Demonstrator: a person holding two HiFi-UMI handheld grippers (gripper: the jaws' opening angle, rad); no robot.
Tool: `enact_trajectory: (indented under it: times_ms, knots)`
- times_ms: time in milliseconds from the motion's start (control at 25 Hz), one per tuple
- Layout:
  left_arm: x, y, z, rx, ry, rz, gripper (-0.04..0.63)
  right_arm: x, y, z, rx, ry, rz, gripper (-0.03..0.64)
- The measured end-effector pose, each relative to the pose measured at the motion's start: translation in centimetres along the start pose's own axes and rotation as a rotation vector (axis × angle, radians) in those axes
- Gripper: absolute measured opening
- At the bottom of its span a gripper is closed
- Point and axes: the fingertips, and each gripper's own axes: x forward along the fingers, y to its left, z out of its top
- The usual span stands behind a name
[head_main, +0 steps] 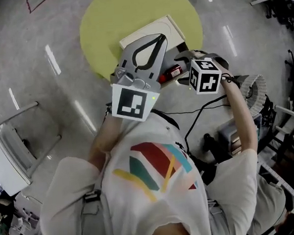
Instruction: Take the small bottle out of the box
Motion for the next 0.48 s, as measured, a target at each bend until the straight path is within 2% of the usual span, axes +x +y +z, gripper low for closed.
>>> enact_trajectory:
  times_ms: [240, 480]
  knots:
    - [-1.6, -0.3, -1.7, -0.023, 0.06, 0.039, 0.015, 2.9, -0.6, -1.3, -0.116, 0.093, 0.116, 0.307]
    - [-2.7, 1.2, -2.5, 0.004, 0.087, 0.083, 0.015, 6.4, -1.5, -1.7, -0.111, 0.143, 0.173, 0.293]
